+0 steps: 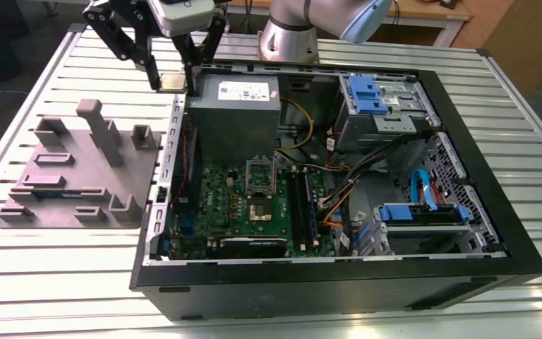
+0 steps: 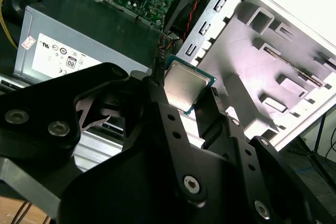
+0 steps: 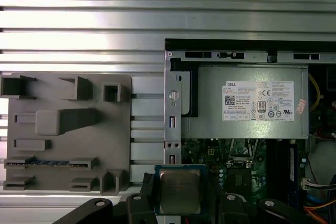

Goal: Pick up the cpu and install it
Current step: 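Pick up the cpu and move it towards the insertion slot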

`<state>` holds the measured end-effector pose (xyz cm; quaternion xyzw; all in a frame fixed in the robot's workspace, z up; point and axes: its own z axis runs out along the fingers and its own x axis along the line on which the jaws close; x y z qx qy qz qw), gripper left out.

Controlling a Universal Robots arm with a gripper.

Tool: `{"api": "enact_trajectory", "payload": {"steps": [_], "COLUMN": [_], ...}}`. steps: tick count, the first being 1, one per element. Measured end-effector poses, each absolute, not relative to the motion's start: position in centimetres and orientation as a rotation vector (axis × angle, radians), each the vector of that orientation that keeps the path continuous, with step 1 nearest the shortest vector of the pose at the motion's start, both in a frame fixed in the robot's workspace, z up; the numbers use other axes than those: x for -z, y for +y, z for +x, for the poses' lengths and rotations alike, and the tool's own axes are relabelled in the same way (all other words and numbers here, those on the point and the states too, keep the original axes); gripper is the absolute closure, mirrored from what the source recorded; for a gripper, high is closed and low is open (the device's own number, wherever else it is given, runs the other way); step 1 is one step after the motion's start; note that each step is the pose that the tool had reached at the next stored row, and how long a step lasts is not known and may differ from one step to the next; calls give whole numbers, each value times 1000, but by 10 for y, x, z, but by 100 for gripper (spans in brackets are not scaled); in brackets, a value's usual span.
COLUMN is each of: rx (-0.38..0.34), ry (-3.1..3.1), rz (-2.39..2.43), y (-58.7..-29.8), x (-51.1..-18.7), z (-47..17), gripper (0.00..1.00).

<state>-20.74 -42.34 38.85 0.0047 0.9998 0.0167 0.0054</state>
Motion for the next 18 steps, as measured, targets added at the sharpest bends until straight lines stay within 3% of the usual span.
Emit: {"api": "enact_trajectory", "payload": {"steps": [18], "rx": [-52], "ry": [3130], "rz": [15], "y": [-423], "x": [-388], "z": [-188], "gripper": [53]}}
